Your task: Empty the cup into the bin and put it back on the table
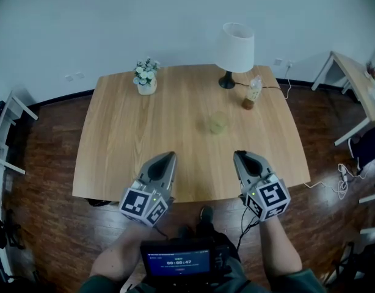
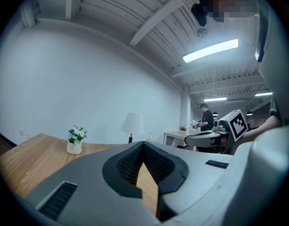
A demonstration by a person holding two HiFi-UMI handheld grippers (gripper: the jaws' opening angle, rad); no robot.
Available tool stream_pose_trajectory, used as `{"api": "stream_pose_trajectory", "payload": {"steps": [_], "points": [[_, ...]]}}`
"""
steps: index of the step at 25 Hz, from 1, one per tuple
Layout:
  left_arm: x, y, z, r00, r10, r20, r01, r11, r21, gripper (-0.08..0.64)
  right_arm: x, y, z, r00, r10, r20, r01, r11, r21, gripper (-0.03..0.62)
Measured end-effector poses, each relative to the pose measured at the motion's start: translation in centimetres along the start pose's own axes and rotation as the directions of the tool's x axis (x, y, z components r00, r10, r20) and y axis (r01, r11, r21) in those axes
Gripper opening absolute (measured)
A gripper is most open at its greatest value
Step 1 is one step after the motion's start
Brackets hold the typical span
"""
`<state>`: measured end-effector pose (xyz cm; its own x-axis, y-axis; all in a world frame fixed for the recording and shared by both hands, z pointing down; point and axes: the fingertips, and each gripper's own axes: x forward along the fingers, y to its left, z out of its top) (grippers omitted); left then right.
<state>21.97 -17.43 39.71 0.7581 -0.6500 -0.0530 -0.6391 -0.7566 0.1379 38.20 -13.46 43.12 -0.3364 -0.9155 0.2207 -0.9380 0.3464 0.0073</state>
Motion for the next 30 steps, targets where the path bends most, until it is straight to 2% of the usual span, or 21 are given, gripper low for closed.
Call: {"api": "stream_pose_trajectory", "payload": {"steps": [5, 9, 14, 18, 22, 26, 30], "points": [[-2.1, -0.3, 1.3, 0.999, -0.015, 0.03, 0.015, 1.0, 0.014, 0.002, -2.0, 1.0, 1.8, 0.998, -0.04, 0.045, 0.038, 0.998, 0.043, 0.0], [-3.4, -0.9, 2.3, 0.998, -0.011, 0.06, 0.004, 0.993, 0.115, 0.002, -3.0, 2.2, 2.5, 0.998, -0.052, 0.038, 0.051, 0.998, 0.028, 0.0], [-4.6, -1.0, 2.2, 0.999, -0.024, 0.042, 0.021, 0.997, 0.073, 0.002, -4.1, 3.0, 3.2, 0.996, -0.083, 0.022, 0.083, 0.997, 0.011, 0.0], [-4.8, -1.9, 2.4, 0.996, -0.079, 0.034, 0.077, 0.996, 0.046, 0.002, -4.8, 3.2, 3.4, 0.995, -0.098, 0.009, 0.098, 0.995, 0.006, 0.0], [-5.1, -3.0, 2.9, 0.994, -0.101, 0.038, 0.099, 0.994, 0.039, 0.002, -5.7, 3.1, 3.5, 0.995, -0.104, 0.008, 0.104, 0.995, 0.009, 0.0], [-5.2, -3.9, 3.8, 0.994, -0.097, 0.045, 0.095, 0.994, 0.044, 0.002, -6.3, 2.2, 3.9, 0.994, -0.108, 0.017, 0.108, 0.994, 0.027, 0.0], [-5.1, -4.4, 4.5, 0.996, -0.059, 0.068, 0.055, 0.997, 0.058, 0.002, -6.8, 1.6, 4.3, 0.995, -0.096, 0.028, 0.095, 0.995, 0.021, 0.0]]}}
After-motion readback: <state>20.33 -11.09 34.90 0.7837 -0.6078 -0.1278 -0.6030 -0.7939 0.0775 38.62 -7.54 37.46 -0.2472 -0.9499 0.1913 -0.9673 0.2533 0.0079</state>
